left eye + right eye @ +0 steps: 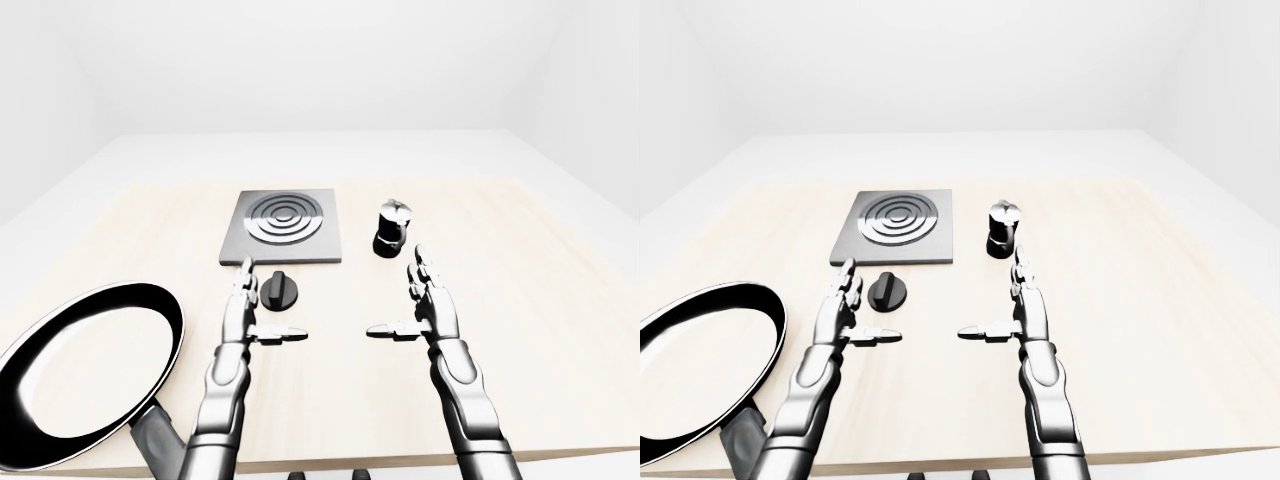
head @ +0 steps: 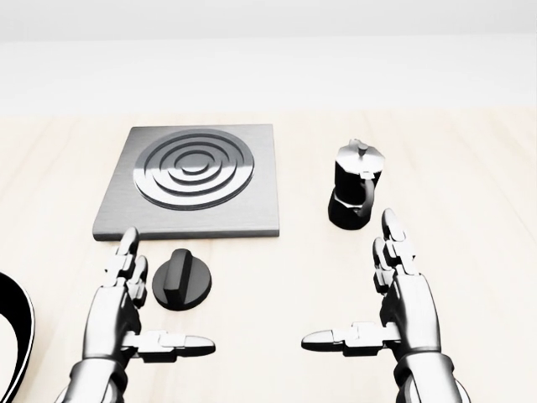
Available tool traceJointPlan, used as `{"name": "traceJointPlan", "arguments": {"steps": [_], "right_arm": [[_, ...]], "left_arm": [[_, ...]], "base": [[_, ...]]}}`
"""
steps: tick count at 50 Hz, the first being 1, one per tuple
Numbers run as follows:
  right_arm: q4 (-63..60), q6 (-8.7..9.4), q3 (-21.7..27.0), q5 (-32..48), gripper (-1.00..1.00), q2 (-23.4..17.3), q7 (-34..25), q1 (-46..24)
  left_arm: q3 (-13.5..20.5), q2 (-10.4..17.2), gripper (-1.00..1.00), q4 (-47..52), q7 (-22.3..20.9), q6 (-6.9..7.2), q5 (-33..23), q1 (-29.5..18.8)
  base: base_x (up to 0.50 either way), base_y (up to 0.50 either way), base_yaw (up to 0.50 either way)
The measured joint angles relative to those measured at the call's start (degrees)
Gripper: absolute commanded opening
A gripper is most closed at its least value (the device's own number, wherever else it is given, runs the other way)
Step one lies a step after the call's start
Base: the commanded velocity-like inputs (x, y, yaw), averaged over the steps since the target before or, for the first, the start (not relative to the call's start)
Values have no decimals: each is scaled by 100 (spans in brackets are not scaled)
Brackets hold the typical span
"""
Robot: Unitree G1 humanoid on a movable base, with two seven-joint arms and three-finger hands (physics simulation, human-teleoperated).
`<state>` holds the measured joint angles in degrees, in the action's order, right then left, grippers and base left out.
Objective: Turn on the stove.
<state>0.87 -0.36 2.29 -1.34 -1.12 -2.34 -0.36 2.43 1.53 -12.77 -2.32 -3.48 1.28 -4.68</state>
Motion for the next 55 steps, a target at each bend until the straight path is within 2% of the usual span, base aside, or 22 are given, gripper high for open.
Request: {"name": "traceJointPlan", "arguments": {"steps": [22,34,43,55], "right_arm": [[-164,157,0,-8,100,0,7,9],[-191,183,1,-8,100,1,7,10],[-198,190,1,-8,100,1,7,10],[-89,69,-5,-2,100,4,-4,21]], "left_arm": [[-29,4,100,-392,13,-150,-60,-117],[-81,-19,100,-502,11,-152,-140,-121],[-104,-30,100,-643,13,-152,-191,-153],[-116,-35,100,-784,18,-152,-229,-184]], "base": [[0,0,0],[0,0,0],[0,0,0],[0,0,0]]}}
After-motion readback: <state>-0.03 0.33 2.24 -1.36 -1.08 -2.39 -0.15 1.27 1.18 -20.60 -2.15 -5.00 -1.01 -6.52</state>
